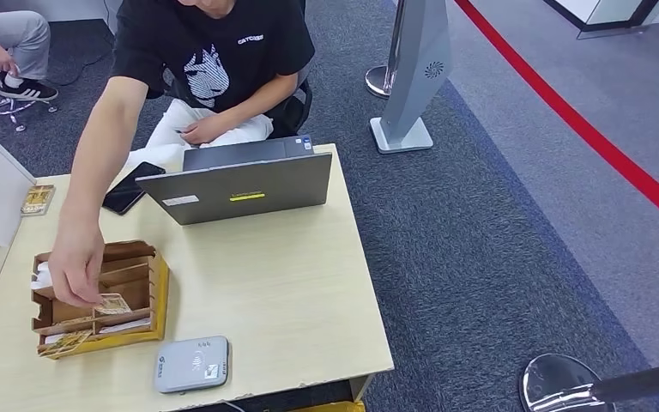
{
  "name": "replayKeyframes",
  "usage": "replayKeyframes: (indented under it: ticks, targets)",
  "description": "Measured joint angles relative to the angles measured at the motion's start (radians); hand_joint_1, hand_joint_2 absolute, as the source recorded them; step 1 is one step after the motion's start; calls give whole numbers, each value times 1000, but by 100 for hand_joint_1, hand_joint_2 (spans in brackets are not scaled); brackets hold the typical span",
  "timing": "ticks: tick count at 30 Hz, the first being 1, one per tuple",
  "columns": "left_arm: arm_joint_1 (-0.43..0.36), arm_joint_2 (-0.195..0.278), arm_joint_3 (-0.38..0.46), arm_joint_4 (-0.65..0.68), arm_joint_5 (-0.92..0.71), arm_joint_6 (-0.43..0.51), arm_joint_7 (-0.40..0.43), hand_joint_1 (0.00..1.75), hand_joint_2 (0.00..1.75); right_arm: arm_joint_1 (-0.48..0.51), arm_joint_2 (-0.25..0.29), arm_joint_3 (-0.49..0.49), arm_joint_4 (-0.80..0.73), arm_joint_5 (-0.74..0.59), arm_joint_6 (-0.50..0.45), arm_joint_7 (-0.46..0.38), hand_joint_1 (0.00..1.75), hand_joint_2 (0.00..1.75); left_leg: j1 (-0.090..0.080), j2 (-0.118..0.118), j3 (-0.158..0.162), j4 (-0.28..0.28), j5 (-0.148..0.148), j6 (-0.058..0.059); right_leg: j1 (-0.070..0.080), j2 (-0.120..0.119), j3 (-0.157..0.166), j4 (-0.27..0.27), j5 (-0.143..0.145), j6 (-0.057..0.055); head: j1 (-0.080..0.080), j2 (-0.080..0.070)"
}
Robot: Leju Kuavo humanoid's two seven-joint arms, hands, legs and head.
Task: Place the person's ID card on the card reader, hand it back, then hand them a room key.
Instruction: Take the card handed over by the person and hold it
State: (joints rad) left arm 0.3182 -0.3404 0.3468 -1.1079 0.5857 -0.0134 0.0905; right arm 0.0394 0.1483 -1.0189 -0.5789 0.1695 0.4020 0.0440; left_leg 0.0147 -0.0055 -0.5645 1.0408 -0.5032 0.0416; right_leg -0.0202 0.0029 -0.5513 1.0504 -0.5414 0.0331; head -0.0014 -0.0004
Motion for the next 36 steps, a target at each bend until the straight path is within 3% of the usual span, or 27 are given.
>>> replayKeyframes:
  ticks: [2, 4, 5, 6, 7, 9, 10, 12, 16, 22, 36]
  targets:
    - [1, -4, 6, -3, -3, -18, -24, 0, 175, -11, 12, -39, -26, -17, 35, 4, 0, 175, -1, 1, -2, -4, 4, 8, 0, 0, -58, 119, -63, 2, 10, 0]
    - [5, -8, 9, -10, 12, -16, -56, 0, 175, -18, 27, -70, -55, -25, 66, 9, 0, 175, -3, 2, -4, -3, 4, 11, -2, 0, -114, 228, -99, 7, 15, 0]
    - [9, -9, 10, -17, 24, -9, -72, 0, 175, -19, 34, -81, -71, -24, 81, 10, 0, 175, -3, 2, -4, -2, 4, 13, -3, 0, -118, 235, -89, 10, 16, 0]
    - [13, -11, 10, -25, 38, 2, -88, 0, 175, -20, 40, -88, -87, -20, 93, 11, 0, 175, -3, 1, -3, -1, 3, 13, -5, -1, -103, 203, -61, 14, 17, 0]
    - [16, -12, 10, -33, 51, 14, -101, 0, 175, -21, 45, -92, -101, -10, 103, 10, 0, 175, -3, 0, -3, 2, 2, 12, -8, -2, -71, 135, -22, 19, 19, 0]
    - [24, -16, 9, -53, 75, 38, -118, 0, 175, -24, 55, -92, -124, 30, 114, 1, 0, 175, -6, -1, -4, 10, -3, 6, -13, -2, -9, 0, 29, 21, 24, 0]
    - [29, -17, 9, -62, 84, 50, -123, 0, 175, -25, 61, -91, -132, 55, 115, -7, 0, 175, -9, -2, -5, 13, -6, 2, -14, -1, 8, -38, 38, 18, 25, 0]
    - [37, -19, 9, -79, 99, 70, -127, 0, 175, -26, 68, -90, -144, 102, 114, -22, 0, 175, -12, -1, -7, 15, -7, -5, -11, 1, 11, -49, 40, 9, 21, 0]
    - [46, -22, 9, -101, 108, 87, -127, 0, 175, -23, 75, -89, -154, 145, 110, -40, 0, 0, -7, -1, -6, 10, -2, -13, -5, 1, 9, -48, 40, 1, 14, 0]
    - [51, -27, 9, -117, 108, 101, -126, 0, 175, -25, 76, -90, -155, 146, 103, -54, 0, 0, -3, -2, -6, 9, -1, -18, -1, 1, 9, -47, 39, -3, 11, 0]
    - [54, -27, 9, -130, 92, 137, -116, 0, 175, -42, 75, -99, -120, 159, 110, -88, 0, 0, -3, -1, -6, 9, -1, -19, -3, 1, 9, -47, 40, -3, 8, 0]
